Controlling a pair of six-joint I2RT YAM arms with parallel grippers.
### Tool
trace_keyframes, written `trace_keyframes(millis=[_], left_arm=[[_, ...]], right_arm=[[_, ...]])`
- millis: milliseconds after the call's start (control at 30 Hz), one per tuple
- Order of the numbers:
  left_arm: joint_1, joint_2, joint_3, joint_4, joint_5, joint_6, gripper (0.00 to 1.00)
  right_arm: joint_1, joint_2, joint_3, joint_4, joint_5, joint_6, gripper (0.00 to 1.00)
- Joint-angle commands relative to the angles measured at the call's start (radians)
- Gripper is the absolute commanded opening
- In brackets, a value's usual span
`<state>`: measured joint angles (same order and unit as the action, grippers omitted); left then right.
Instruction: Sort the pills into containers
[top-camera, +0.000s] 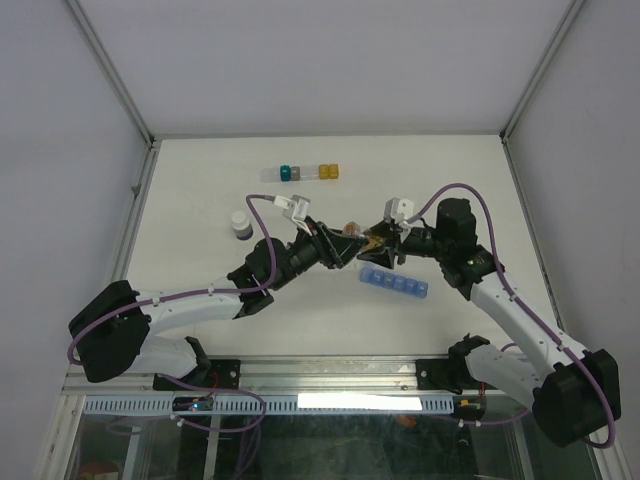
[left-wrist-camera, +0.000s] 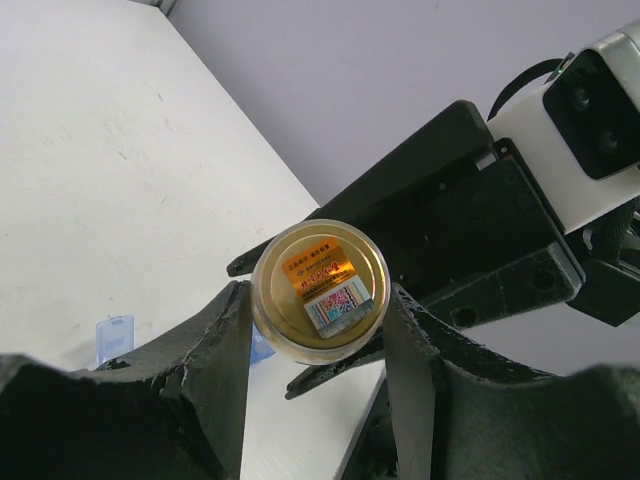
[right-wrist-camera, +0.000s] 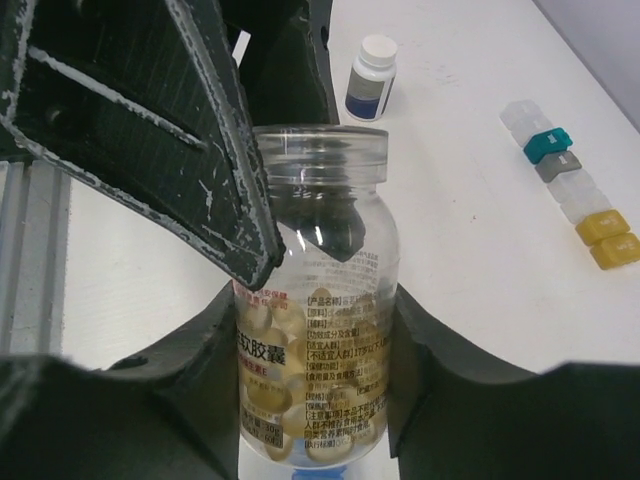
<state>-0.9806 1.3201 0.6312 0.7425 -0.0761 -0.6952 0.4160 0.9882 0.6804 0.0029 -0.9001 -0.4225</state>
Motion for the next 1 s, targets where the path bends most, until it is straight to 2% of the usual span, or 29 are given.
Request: trace_keyframes(millis=[0, 133, 200, 267, 300, 467, 633, 700, 767, 967], left_arm=[[-0.007, -0.006, 0.02, 0.076, 0.003, -0.011, 0.12], [-0.006, -0.039, 0.015, 0.062, 0.013, 0.023, 0.57], [-0.006, -0.07, 0.018, 0.027, 0.023, 0.066, 0.79], [-0.006, -0.111, 0.009, -0.004, 0.021, 0.112, 0.94], [-0.005, -0.135, -0.001, -0.014, 0.016, 0.138, 0.98], [0.012, -0.28, -0.067, -0.048, 0.069, 0.275, 0.99], [0.075, -0.344, -0.067, -0.146, 0.41, 0.632, 0.99], [0.1, -0.332, -0.075, -0.15, 0.544, 0.778, 0.98], [0.123, -0.306, -0.078, -0.13, 0.63, 0.844, 0.99], [0.166, -0.17, 0.0, -0.128, 0.755, 0.901, 0.98]], right_arm=[[0.014, 0.001, 0.037, 0.014, -0.055, -0.01, 0.25], [0.004, 0.006, 0.055, -0.023, -0.069, -0.023, 0.01], [-0.015, 0.004, 0.056, -0.025, -0.098, -0.012, 0.0], [-0.037, 0.003, 0.057, -0.027, -0.141, -0.002, 0.0], [-0.051, 0.001, 0.055, -0.028, -0.163, 0.0, 0.0], [-0.099, -0.005, 0.061, -0.077, -0.285, -0.045, 0.0], [-0.124, 0.007, 0.084, -0.231, -0.395, -0.211, 0.0], [-0.127, 0.01, 0.081, -0.275, -0.412, -0.275, 0.0], [-0.127, 0.018, 0.08, -0.322, -0.408, -0.342, 0.0], [-0.128, 0.05, 0.087, -0.397, -0.374, -0.447, 0.0]])
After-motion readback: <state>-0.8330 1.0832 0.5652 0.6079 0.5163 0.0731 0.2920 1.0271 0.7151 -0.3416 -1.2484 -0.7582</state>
